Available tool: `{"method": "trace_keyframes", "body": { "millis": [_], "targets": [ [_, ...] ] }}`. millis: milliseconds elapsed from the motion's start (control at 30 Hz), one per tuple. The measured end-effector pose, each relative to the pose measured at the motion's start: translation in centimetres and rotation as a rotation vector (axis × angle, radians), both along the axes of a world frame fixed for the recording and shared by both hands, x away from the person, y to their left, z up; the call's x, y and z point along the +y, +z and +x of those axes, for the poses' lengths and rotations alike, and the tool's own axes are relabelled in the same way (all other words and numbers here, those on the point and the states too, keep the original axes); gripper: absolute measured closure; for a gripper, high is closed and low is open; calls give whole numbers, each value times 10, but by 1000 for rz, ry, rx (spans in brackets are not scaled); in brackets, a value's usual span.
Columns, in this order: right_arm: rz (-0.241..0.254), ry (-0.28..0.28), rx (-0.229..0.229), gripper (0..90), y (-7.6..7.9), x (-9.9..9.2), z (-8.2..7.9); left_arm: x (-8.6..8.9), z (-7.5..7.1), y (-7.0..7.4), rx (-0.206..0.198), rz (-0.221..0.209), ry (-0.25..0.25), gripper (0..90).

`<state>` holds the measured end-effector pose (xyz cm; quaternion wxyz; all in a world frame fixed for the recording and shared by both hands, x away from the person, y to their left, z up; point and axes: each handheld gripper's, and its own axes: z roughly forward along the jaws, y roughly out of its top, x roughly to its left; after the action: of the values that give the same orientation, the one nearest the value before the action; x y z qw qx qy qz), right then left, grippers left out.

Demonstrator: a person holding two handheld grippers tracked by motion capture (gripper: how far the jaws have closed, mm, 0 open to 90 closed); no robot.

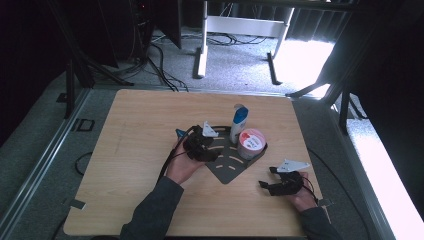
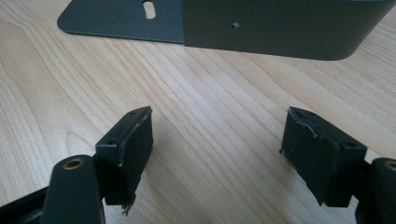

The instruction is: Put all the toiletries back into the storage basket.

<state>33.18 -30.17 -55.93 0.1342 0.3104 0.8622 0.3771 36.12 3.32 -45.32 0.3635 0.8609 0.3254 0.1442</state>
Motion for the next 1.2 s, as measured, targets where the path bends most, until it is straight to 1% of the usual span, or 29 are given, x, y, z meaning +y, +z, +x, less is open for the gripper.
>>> {"method": "trace_keyframes", "body": {
  "millis": [100,133,300,467,567,667,1100,1200],
  "targets": [
    [-1,0,-1,246,0,0,0,3,-2,-1,-19,-4,-12,535],
    [0,0,-1,246,0,0,0,4,-3,-1,-18,-11,-12,542],
    [1,-1,0,246,0,0,0,8,-4,-1,-11,-11,-14,550],
    [-2,0,-1,246,0,0,0,12,-6,-2,-2,0,-8,553],
    [-1,1,-1,246,0,0,0,17,-6,-3,11,-21,-20,552],
    [-2,0,-1,246,0,0,0,19,-7,-3,14,-18,-19,550],
    [-3,1,-2,246,0,0,0,30,-12,-4,21,-21,3,552],
    [-3,1,-1,246,0,0,0,33,-13,-4,20,-12,8,548]
  ]
}}
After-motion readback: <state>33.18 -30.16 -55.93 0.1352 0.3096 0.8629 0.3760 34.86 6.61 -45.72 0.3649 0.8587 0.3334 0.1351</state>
